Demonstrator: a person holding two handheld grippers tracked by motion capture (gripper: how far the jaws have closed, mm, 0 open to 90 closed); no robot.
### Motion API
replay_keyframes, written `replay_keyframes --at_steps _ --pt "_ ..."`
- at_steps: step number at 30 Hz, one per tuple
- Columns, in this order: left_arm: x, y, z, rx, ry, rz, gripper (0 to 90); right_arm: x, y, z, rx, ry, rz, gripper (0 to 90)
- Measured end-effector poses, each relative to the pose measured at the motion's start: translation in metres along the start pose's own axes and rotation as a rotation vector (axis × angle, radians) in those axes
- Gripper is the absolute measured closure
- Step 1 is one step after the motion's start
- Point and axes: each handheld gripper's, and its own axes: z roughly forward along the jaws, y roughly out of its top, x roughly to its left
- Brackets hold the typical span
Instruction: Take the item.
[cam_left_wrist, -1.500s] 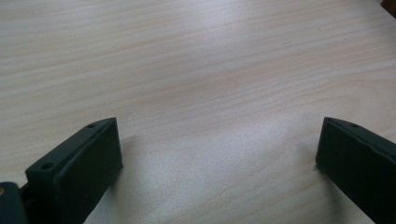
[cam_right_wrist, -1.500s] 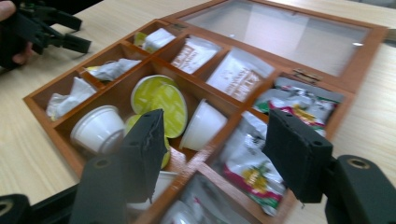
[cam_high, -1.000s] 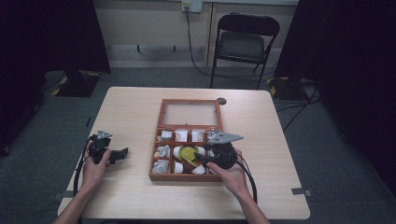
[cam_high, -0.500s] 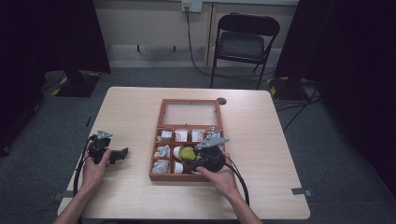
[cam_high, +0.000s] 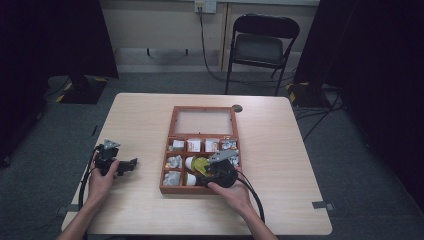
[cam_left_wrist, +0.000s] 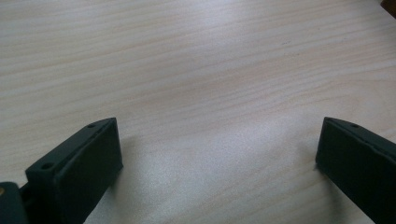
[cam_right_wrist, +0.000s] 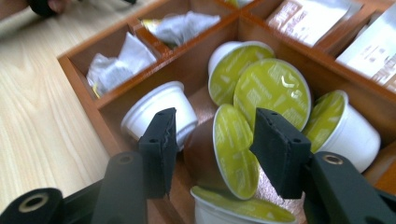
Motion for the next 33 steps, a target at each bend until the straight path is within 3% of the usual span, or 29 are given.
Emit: replay_keyframes --at_steps 11,33 --pt "0.000 0.000 0.000 0.002 0.001 0.005 0.0 0.001 -0.001 0.007 0.036 0.006 0.003 51.6" --pt "0.001 0.000 -0.001 0.005 -0.001 0.010 0.0 -0.004 0.000 0.017 0.147 -0.039 0.018 46.7"
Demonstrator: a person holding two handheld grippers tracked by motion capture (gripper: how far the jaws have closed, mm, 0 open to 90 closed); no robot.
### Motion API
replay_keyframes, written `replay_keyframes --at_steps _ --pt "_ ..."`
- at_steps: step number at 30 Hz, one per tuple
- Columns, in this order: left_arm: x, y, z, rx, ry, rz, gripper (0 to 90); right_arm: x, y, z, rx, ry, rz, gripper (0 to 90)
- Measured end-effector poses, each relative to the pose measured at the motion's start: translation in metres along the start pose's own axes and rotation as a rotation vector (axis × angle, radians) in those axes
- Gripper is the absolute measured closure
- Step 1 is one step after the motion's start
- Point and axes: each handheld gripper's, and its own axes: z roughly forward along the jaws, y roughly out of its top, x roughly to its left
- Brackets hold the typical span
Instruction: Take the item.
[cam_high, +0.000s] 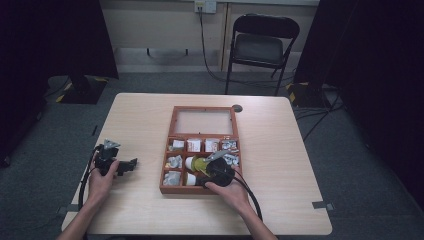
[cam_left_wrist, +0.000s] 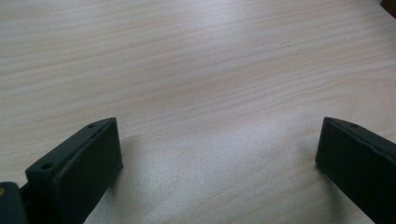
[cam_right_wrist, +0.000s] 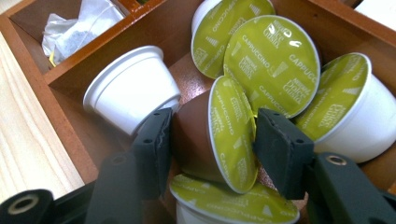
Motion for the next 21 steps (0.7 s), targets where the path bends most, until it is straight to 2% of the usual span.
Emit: replay_keyframes --at_steps 8,11,13,14,21 --pt "0.0000 0.0000 0.0000 0.000 0.000 0.000 0.0 0.0008 0.0023 0.0013 0.040 -0.007 -0.015 46.6" --pt "-0.0002 0.0000 0.0002 -0.002 0.000 -0.003 0.0 0.0004 0.0020 0.0011 0.039 -0.006 -0.018 47.5" --pt "-0.0001 0.0000 0.0000 0.000 0.000 0.000 0.0 -0.0010 0.0014 0.0006 0.030 0.005 -0.010 49.7" --pt "-0.0002 0.0000 0.0001 -0.002 0.000 -0.002 0.0 -0.0031 0.0008 0.0000 0.024 0.020 0.009 50.9" --pt "0.0000 0.0000 0.0000 0.000 0.000 0.000 0.0 -0.0041 -0.0002 -0.0011 0.007 0.029 0.025 53.0"
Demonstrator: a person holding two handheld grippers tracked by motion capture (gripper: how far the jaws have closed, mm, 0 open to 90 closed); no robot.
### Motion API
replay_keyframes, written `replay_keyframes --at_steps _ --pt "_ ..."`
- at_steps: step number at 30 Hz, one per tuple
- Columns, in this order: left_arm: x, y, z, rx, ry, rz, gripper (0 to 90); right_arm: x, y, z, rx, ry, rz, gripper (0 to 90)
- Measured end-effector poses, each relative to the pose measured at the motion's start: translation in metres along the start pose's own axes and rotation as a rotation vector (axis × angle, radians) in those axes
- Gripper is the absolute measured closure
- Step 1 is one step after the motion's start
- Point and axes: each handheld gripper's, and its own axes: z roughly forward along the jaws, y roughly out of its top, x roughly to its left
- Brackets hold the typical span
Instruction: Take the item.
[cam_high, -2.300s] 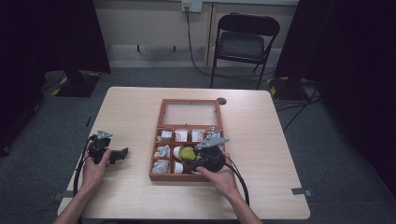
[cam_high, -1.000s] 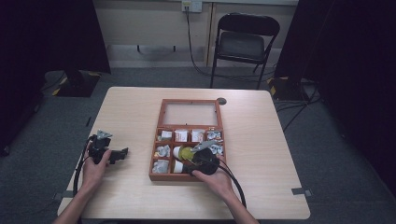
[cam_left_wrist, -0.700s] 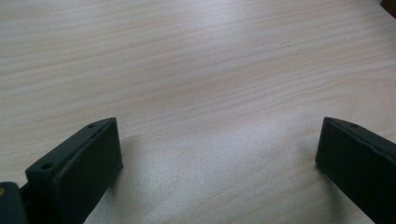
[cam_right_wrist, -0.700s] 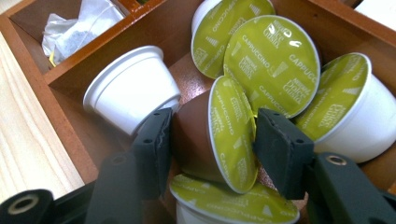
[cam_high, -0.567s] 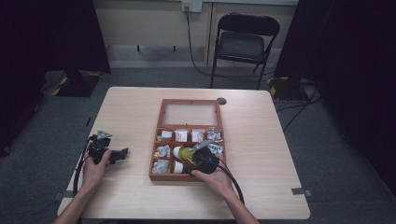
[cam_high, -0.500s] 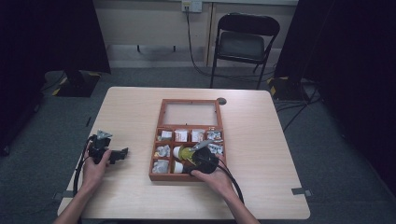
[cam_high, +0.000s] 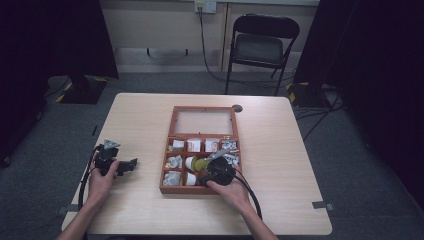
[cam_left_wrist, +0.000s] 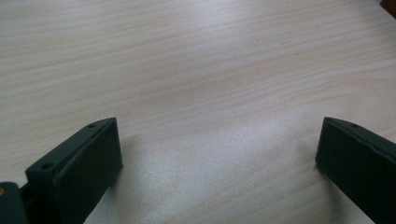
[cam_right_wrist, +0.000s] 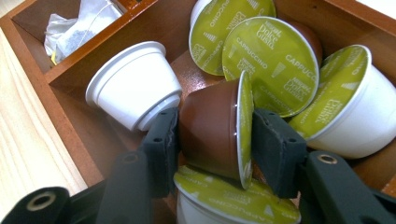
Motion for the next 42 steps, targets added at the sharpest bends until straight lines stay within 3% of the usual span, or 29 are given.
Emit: replay_keyframes --at_steps 6,8,23,42 --pt "0.000 0.000 0.000 0.000 0.000 0.000 0.0 0.000 -0.001 -0.001 -0.016 0.001 0.001 53.9" --pt "0.000 0.000 0.000 0.000 0.000 0.000 0.0 -0.001 -0.002 -0.003 -0.032 0.026 0.019 54.5" --pt "0.000 0.000 0.000 0.000 0.000 0.000 0.0 -0.003 -0.002 -0.009 -0.087 0.024 0.022 54.6" --pt "0.000 0.000 0.000 0.000 0.000 0.000 0.0 -0.003 -0.001 -0.012 -0.109 0.021 0.023 54.6"
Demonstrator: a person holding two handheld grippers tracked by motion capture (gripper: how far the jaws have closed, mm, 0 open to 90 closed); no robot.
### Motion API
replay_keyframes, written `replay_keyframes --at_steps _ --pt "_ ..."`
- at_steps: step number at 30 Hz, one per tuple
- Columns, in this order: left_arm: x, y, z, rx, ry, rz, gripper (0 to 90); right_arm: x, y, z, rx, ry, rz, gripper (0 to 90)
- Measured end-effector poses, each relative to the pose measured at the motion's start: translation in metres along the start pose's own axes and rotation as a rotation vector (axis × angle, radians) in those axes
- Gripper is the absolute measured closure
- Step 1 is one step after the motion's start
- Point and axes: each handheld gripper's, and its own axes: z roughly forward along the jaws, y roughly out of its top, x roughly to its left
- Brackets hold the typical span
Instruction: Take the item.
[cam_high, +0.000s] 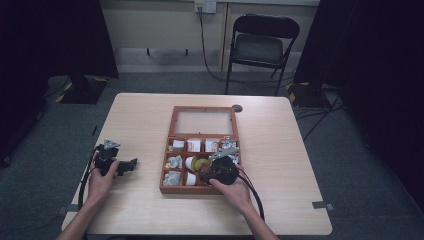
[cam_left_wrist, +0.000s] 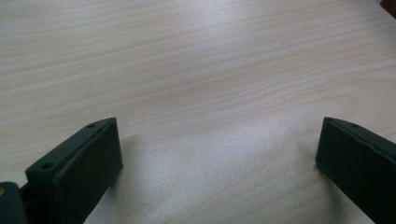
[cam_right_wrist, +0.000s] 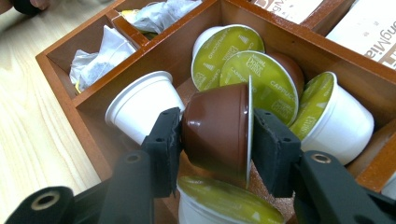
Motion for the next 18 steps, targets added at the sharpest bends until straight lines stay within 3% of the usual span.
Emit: replay_keyframes --at_steps 18 --pt "0.0000 0.0000 0.0000 0.000 0.000 0.000 0.0 -0.0009 0.0030 -0.0075 -0.050 0.018 -0.009 54.6"
